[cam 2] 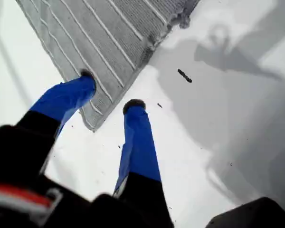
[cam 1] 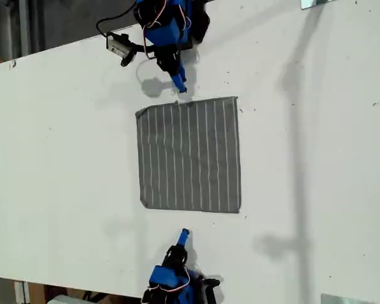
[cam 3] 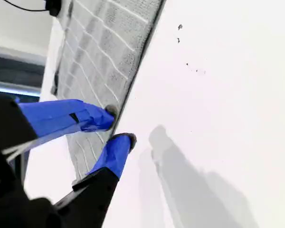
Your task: Grasp corners of a square towel and fold twice.
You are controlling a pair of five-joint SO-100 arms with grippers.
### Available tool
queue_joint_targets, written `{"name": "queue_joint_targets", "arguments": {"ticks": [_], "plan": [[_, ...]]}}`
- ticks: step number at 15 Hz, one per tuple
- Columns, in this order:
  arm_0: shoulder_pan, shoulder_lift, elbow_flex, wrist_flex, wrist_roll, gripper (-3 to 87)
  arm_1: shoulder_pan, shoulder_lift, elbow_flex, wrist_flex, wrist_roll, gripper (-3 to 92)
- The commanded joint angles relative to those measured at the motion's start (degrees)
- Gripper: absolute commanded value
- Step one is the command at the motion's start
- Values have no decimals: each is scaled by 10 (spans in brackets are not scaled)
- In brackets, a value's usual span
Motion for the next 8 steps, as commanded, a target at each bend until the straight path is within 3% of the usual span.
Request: {"name": "queue_joint_targets", "arguments": {"ticks": [1,4,8], "plan": [[-337,4,-12,11,-307,450,209,-6,-14,4,-4,-1],[-324,4,-14,22,-329,467,188,-6,-8,4,4,-1],[-338,4,-14,22,-330,367,189,-6,-8,4,8,-1]]}}
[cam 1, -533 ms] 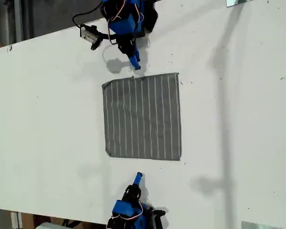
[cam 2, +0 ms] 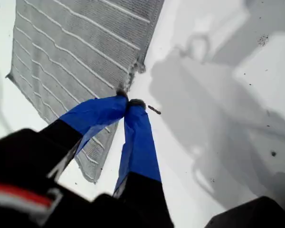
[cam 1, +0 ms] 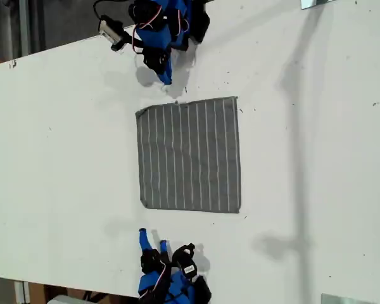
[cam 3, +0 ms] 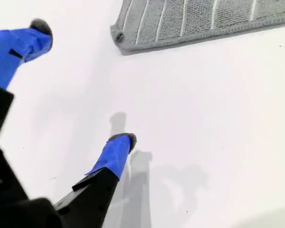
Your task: Grasp corners of a square towel and fold twice.
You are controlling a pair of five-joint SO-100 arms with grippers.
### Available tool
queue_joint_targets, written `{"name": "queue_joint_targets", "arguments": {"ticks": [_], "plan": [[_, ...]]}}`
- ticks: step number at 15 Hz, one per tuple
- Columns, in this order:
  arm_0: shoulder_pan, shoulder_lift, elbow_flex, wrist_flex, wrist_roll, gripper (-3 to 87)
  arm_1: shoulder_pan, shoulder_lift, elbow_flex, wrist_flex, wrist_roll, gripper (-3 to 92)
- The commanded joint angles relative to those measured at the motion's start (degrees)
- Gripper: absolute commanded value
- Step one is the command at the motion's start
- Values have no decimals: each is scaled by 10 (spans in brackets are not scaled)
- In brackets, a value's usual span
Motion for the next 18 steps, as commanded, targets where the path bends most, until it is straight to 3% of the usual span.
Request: {"name": "queue_joint_targets", "arguments": {"ticks": [1,2,3,4,5,6,7,9,11,15,18], "plan": [[-31,3,-4,6,-2,352,6,-4,-7,3,5,19],[-34,4,-6,1,27,320,2,-4,-5,4,15,27],[-33,4,-8,-21,90,98,-4,-4,-4,2,24,6],[-22,4,-8,-24,90,17,-8,-4,-4,-1,26,20],[11,4,-15,-46,154,1,-38,-4,-11,-14,-5,73],[34,4,-14,-61,171,14,-99,-7,-13,-91,-64,191],[56,4,-12,-67,166,69,-141,-49,-25,-158,-83,214],[112,4,-8,-134,251,84,-197,-389,-214,-132,-98,258],[134,4,6,-161,241,123,-279,-644,-321,-149,-98,275],[141,4,7,-168,253,128,-446,-739,-353,-153,4,290],[144,4,8,-167,250,125,-460,-782,-359,-229,3,289]]}}
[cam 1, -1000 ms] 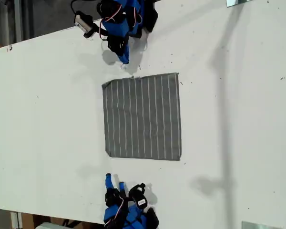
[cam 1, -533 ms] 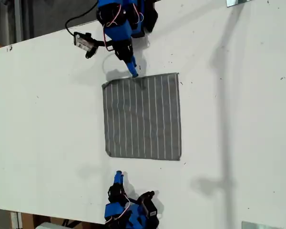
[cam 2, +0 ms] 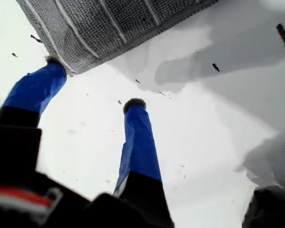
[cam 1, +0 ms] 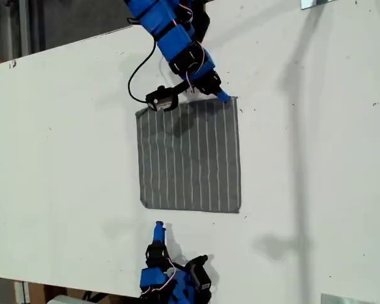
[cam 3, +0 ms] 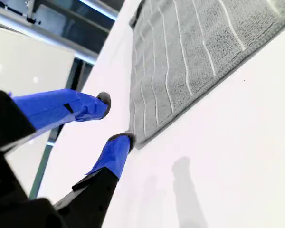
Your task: Grasp corners of a square towel and fold twice.
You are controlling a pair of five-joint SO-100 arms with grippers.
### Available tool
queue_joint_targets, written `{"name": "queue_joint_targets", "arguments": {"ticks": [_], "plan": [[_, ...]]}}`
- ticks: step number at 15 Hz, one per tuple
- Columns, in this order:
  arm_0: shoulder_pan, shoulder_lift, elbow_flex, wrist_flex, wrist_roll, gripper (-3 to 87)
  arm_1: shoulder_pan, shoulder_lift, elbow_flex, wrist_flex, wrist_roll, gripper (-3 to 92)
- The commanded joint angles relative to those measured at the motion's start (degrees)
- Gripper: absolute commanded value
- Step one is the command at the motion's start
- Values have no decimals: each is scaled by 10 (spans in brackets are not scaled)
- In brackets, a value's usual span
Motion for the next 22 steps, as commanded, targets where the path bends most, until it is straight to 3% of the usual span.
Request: {"name": "queue_joint_targets", "arguments": {"ticks": [1,7,9,12,15,17,19,22], "plan": [[6,4,3,-17,1,124,-10,-26,-52,-54,-4,289],[11,4,3,-12,1,117,25,-290,-231,-64,-61,272],[13,4,2,-11,0,115,32,-316,-253,-59,-61,-1],[51,3,4,-43,-28,106,72,-308,-262,-45,-87,-1],[179,-23,-47,-31,-122,94,147,-310,-279,-54,-158,-1],[242,-194,-145,-72,-152,80,163,-314,-291,-49,-175,-1],[304,-555,-316,-147,-164,79,161,-314,-291,-47,-175,-1],[367,-906,-555,-130,-178,98,148,-315,-287,-48,-166,-1]]}}
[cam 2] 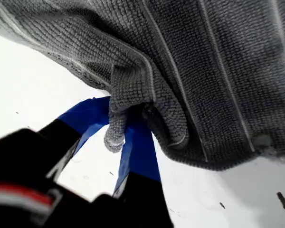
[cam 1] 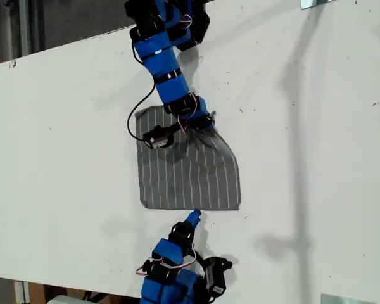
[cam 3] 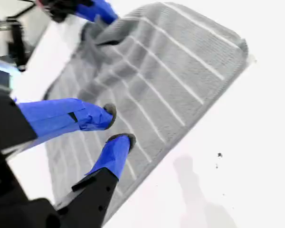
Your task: Grasp corners of a square towel and fold twice.
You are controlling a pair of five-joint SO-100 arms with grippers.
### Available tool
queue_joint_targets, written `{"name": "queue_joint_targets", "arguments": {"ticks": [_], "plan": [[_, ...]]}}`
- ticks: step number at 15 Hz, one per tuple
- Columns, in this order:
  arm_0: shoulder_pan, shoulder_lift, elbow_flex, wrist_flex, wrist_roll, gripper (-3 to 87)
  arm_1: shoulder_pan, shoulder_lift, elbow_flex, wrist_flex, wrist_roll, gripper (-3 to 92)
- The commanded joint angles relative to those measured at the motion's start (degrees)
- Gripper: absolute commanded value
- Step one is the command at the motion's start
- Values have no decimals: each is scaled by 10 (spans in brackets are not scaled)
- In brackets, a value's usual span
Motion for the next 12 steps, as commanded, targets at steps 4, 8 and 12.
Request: {"name": "queue_joint_targets", "arguments": {"ticks": [4,8,12], "plan": [[75,-247,-93,-66,-98,127,-10,4,-14,-5,4,-1],[109,-338,-121,-118,-132,151,-11,4,-13,-6,4,-1],[140,-399,-270,-26,-122,148,-11,4,-13,-7,4,-1]]}}
